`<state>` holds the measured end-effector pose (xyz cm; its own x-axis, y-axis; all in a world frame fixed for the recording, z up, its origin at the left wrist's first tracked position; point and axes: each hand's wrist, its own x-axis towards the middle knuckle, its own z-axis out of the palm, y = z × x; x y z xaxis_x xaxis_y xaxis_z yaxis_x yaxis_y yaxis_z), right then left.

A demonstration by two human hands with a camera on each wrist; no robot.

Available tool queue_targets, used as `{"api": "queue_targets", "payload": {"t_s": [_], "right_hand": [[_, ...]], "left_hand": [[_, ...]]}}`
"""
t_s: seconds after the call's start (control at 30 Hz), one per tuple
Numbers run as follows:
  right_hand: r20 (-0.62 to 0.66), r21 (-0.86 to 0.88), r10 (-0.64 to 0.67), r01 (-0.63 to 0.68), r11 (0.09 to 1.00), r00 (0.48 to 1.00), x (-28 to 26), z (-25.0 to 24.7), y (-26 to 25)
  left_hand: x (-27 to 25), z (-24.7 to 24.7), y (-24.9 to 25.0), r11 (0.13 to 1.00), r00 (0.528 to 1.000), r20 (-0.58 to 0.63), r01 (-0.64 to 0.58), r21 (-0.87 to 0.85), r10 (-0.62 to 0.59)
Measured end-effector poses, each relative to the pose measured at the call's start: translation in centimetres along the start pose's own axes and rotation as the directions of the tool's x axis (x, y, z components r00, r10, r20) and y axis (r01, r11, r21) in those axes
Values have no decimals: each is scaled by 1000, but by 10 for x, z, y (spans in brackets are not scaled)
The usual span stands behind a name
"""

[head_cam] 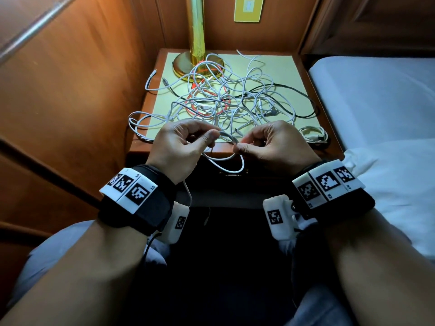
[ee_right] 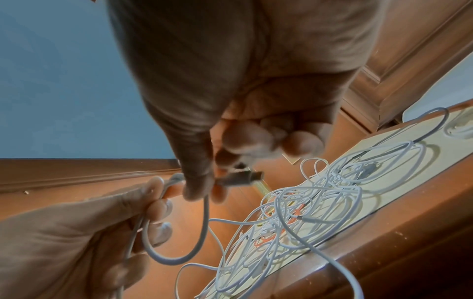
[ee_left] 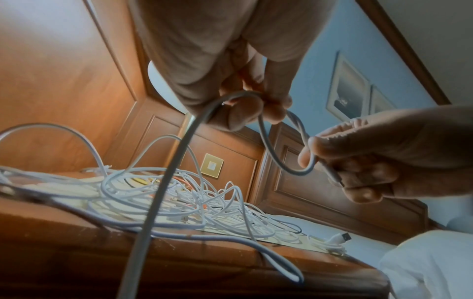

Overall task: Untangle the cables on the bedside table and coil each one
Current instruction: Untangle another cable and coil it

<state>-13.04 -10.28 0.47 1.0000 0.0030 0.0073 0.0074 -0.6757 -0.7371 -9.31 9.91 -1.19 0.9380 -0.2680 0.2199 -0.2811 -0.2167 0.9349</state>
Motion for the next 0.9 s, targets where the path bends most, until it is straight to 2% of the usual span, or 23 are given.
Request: {"api": "queue_targets", "payload": {"t_s": [0.1,0.17,0.3,0.37,0.53,0.63,0.7,0.77,0.83,0.9], "right_hand": [[50,58,22,-25,998,998,-2,0,-2],[96,176,66,-82,981,993,-3,-1,-3],[188,320,86,-143,937,978,-2,-2,-4],[221,334,51,-124,934,974,-3,-5,-5],[312,268,-1,-86,960,950,-4,-8,-7],[276,262,6,-81,962,961,-4,-6,-6],[208,345,1,-75,936,978,-3,-6,-5],[145,498,40,-108,860,989,-1,-9,-2],[114,690,105,-154,707,988,1,-15,0],[72,820,160,-150,553,984,3,-23,4]], "left_hand": [[1,-2,-1,999,999,1,-37,35,37],[1,-3,-2,996,998,10,-65,57,64],[0,-2,-1,974,983,51,-179,137,174],[0,-2,-2,948,968,70,-252,195,243],[3,-5,-7,915,951,103,-310,258,292],[1,-2,-6,902,942,84,-335,272,325],[2,-1,-6,925,956,58,-294,240,289],[5,-6,-7,974,983,69,-178,141,170],[9,-15,-9,992,996,73,-60,109,52],[13,-25,-10,991,1000,-4,-13,133,13]]}}
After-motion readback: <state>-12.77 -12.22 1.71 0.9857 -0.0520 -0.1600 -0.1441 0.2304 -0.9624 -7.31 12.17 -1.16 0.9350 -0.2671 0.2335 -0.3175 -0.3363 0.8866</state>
